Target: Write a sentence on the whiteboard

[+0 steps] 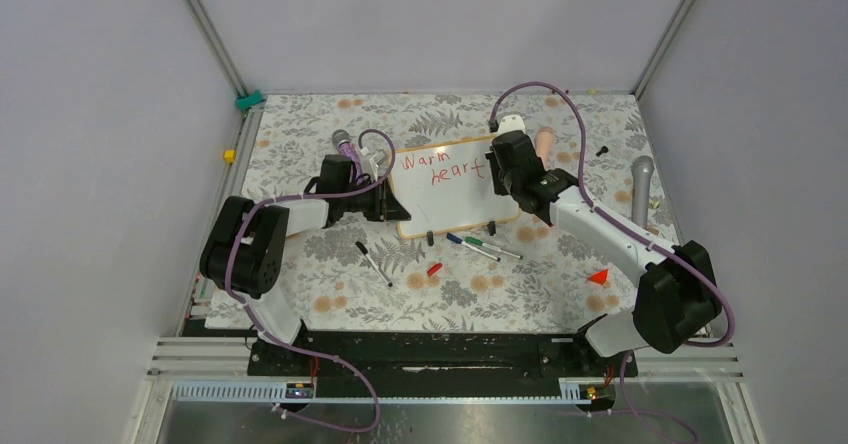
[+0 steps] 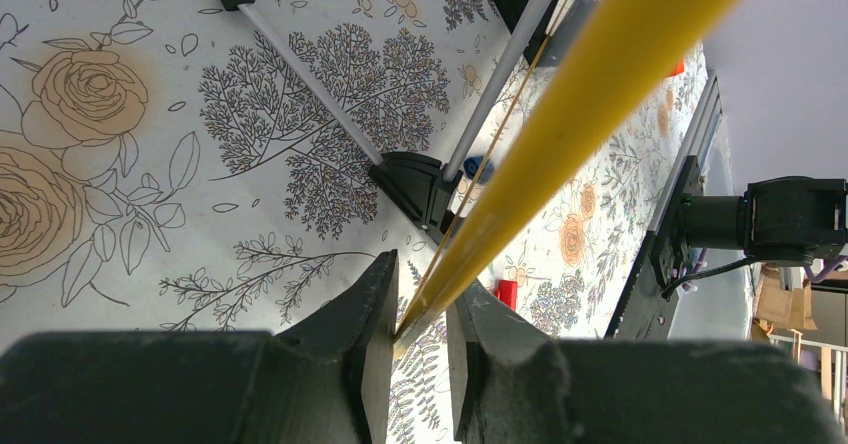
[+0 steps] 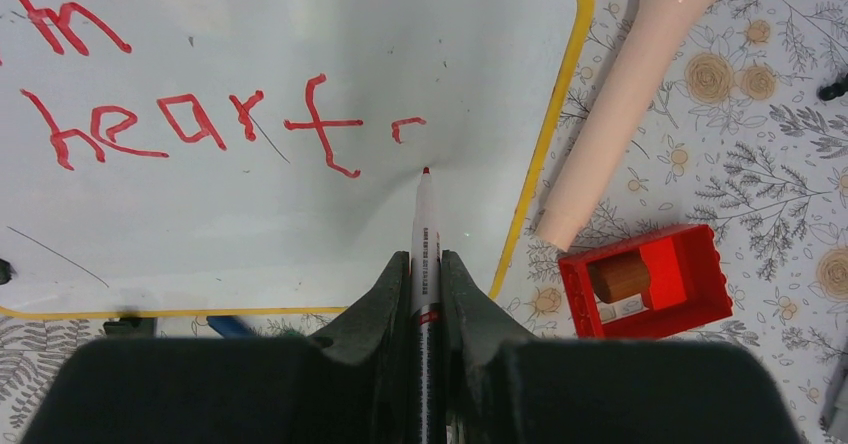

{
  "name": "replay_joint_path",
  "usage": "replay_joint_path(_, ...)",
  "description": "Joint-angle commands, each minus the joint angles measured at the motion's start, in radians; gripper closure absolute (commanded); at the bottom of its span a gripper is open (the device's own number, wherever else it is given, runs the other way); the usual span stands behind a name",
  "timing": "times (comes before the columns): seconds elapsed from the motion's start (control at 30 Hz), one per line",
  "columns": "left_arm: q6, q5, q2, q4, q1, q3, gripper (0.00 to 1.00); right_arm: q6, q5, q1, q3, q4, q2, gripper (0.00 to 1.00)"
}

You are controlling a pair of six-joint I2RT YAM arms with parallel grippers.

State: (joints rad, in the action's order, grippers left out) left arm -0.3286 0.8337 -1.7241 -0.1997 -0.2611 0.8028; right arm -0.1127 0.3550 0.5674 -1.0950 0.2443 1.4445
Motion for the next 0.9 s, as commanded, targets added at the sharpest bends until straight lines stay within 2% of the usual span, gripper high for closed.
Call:
replay_joint_path(0.0,0.007,-0.050,-0.021,0.025,-0.004,0.022,1.00,0.015,0.000,-0.007,-0.013,0.012,-0.015,1.00)
replay_joint_path(0.5,0.007,-0.051,-0.019,0.026,-0.004,0.021,1.00,0.003,-0.074,-0.006,-0.015,-0.017,-0.001,1.00)
replay_joint_path(0.87,0.007,-0.050,-0.019,0.025,-0.003,0.021,1.00,-0.001,0.003,-0.006,-0.034,0.011,0.017,1.00)
